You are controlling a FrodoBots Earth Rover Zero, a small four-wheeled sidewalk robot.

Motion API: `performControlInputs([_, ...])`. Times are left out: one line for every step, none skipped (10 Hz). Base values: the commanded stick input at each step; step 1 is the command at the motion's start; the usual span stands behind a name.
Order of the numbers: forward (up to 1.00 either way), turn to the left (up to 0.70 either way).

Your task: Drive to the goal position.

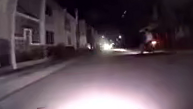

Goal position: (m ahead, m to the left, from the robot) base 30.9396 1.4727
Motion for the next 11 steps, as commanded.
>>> performControlInputs([0.7, -0.35])
performControlInputs([0.7, -0.35])
performControlInputs([0.7, -0.12])
performControlInputs([0.7, 0.0])
performControlInputs([0.7, 0.0])
performControlInputs([0.7, 0.0])
performControlInputs([0.7, 0.0])
performControlInputs([0.7, 0.0])
performControlInputs([0.7, 0.0])
performControlInputs([0.7, 0.0])
performControlInputs([0.7, 0.0])
